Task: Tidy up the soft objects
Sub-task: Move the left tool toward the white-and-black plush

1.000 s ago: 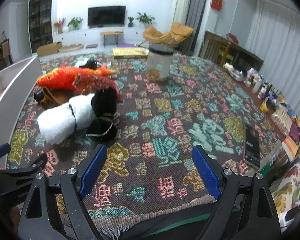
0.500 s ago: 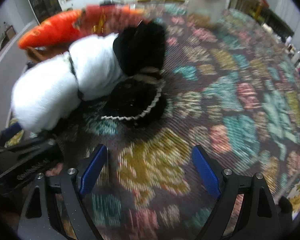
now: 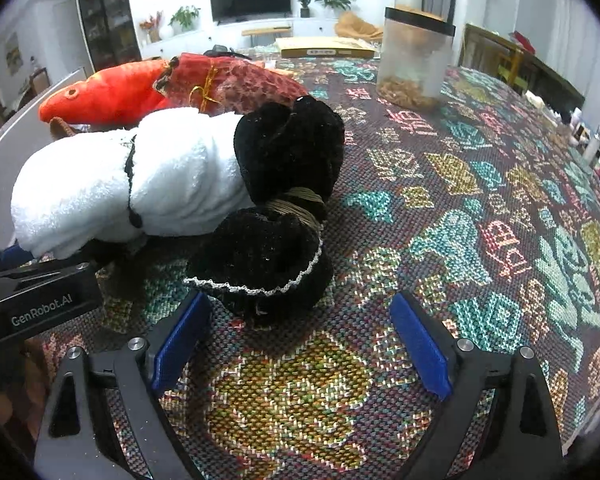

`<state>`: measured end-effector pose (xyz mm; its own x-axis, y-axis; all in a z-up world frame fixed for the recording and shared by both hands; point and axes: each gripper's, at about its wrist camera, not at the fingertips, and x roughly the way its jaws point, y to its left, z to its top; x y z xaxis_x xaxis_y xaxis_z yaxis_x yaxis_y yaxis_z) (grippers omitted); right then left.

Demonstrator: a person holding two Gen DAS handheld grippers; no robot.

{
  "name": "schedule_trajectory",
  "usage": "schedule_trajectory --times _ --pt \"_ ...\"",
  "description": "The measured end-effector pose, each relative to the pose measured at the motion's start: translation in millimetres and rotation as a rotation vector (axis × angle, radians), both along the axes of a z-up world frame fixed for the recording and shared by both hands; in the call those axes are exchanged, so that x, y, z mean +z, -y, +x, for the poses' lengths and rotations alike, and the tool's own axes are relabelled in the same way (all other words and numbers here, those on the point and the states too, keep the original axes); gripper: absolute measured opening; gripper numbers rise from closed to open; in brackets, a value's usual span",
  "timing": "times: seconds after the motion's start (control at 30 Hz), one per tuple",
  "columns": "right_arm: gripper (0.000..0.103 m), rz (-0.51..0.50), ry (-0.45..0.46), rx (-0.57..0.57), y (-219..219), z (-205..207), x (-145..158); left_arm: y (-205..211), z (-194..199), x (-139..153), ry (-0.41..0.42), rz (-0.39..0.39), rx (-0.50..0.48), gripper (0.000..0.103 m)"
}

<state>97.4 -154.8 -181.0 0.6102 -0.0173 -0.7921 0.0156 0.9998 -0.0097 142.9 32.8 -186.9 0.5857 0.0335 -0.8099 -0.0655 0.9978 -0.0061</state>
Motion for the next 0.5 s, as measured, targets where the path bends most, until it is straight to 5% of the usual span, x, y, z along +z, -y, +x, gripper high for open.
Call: schedule_trajectory --times 0.5 --pt "0.095 0.000 0.001 -0.002 -1 2 0 -1 -22 1 -0.006 0.004 -0.035 0.103"
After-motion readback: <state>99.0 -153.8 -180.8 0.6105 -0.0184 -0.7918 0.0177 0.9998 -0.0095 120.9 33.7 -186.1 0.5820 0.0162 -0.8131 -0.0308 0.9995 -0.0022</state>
